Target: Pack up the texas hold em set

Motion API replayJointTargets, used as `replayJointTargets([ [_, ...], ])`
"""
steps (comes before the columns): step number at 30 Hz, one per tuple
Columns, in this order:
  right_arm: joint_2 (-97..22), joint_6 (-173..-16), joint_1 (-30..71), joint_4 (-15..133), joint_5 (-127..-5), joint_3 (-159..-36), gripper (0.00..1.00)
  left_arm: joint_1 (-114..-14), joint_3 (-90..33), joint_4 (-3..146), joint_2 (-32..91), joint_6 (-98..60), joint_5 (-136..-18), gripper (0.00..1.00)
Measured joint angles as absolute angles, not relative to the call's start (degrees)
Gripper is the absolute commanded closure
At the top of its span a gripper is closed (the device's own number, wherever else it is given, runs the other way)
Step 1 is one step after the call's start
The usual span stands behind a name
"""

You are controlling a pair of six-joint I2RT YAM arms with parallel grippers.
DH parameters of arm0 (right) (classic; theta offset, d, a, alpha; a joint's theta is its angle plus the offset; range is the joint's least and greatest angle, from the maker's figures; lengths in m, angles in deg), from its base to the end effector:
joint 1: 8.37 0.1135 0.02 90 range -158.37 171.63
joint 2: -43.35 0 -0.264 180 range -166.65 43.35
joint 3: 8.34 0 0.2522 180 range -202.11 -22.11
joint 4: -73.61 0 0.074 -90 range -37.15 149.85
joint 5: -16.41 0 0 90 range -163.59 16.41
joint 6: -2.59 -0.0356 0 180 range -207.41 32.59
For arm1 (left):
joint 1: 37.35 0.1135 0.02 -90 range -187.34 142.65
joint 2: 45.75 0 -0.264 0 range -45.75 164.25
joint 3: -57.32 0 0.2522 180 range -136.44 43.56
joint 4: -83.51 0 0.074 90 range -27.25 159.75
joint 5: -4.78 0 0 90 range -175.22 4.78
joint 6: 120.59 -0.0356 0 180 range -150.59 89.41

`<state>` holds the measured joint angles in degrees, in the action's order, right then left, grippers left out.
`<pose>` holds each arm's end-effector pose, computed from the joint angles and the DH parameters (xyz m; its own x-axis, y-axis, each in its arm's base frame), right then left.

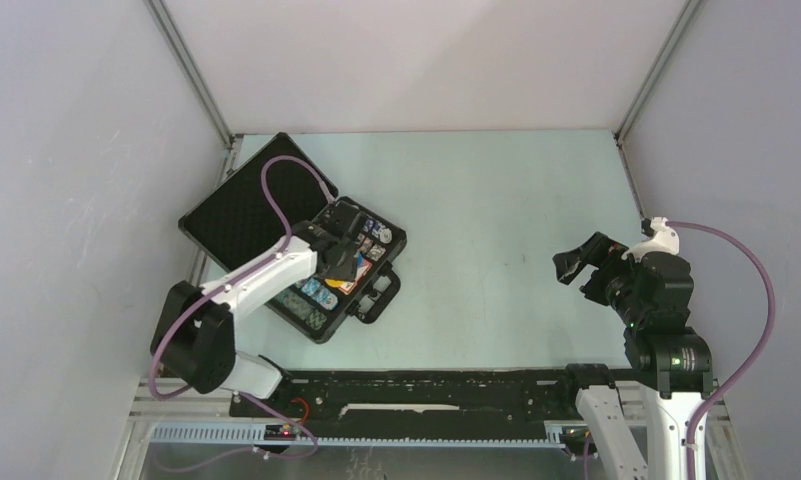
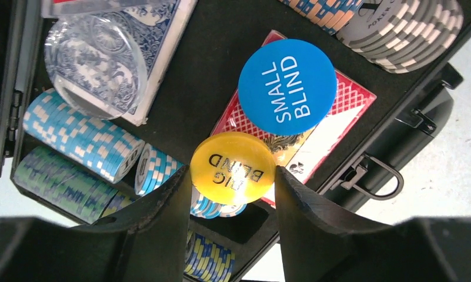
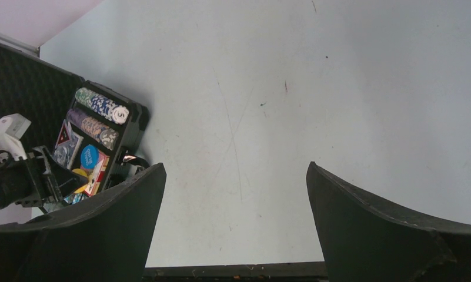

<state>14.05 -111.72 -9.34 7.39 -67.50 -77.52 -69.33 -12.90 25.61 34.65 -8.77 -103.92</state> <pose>0.0814 0.0024 0.3559 -0.4365 0.4168 -0.7973 0.1113 0.9044 0.4118 0.2303 -0.1304 0.2293 -0.8793 0.1339 -0.4571 0.0790 0.9874 0.1374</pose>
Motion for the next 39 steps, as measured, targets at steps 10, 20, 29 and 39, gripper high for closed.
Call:
replayJointTargets([
  [10, 14.0, -111.7, -9.2, 7.5, -67.5, -77.4, 0.0, -68.9, -13.0, 27.3, 37.2, -9.5, -103.3, 0.49],
  [20, 14.0, -111.7, -8.9, 7.9, -67.1, -77.0, 0.0, -68.7, -13.0, 26.7, 36.1, -10.2, -103.0, 0.19],
  [29, 14.0, -111.7, -6.1, 8.3, -66.4, -76.9, 0.0, -67.6, -18.4, 19.9, 28.7, -12.5, -103.7, 0.0],
  [39, 11.9, -111.2, -3.5, 8.7, -64.1, -76.2, 0.0, -39.8, -33.4, 29.5, 24.5, -12.0, -105.8, 0.0],
])
